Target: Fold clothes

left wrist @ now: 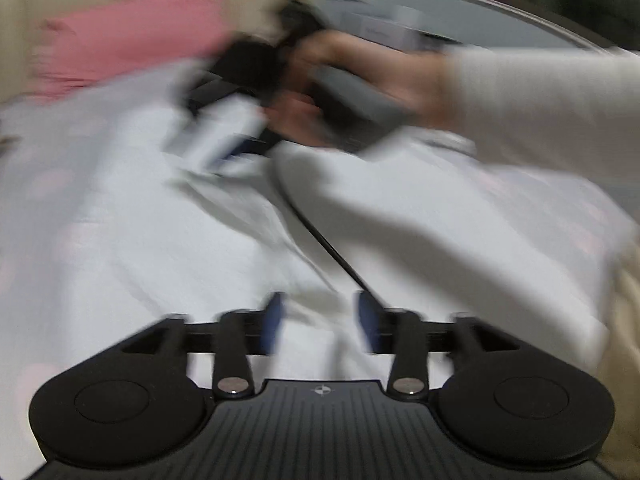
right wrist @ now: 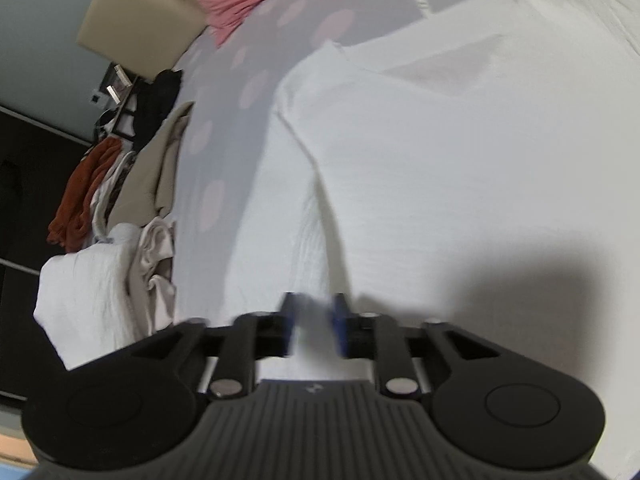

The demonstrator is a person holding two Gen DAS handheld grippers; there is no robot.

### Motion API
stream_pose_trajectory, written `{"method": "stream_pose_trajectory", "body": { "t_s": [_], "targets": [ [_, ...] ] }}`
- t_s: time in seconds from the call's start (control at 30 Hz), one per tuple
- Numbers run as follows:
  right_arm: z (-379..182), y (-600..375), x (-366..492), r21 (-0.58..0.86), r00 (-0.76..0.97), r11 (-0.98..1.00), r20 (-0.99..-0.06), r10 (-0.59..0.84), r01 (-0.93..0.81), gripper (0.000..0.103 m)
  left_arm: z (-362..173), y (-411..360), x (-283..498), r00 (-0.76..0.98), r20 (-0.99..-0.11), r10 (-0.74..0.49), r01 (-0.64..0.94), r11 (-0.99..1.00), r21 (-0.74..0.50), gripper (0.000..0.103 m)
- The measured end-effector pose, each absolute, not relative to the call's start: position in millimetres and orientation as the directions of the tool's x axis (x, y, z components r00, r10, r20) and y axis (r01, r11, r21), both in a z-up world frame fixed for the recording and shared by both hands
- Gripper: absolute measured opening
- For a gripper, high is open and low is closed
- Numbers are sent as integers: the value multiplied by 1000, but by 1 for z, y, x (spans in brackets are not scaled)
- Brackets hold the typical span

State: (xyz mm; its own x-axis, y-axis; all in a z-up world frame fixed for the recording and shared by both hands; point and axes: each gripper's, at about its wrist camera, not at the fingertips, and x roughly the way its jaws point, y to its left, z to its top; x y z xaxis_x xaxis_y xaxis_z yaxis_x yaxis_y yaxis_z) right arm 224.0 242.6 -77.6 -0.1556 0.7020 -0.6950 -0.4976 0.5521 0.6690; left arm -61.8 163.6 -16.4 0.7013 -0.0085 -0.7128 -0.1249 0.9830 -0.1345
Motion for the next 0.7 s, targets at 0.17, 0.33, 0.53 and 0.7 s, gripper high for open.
{"method": "stream_pose_trajectory", "body": {
  "t_s": [0.17,0.33,0.53,0.7],
  "targets": [
    [-70,226,227,690,-148,538,-670,727,-485,52,-13,139,-76,733,-670,-120,100,993,-68,60],
    [-39,200,215,652,-110,478,-650,752,-588,60,-12,139,-95,760,-641,-105,133,991,-4,62],
    [-19,146,182,611,-167,367,-642,748,-702,67,-9,170,-107,762,-648,0,-78,993,-92,62],
    [-51,101,171,678,-278,423,-674,685,-601,67,-28,232,-109,776,-624,-86,-283,838,-467,62]
  ]
}}
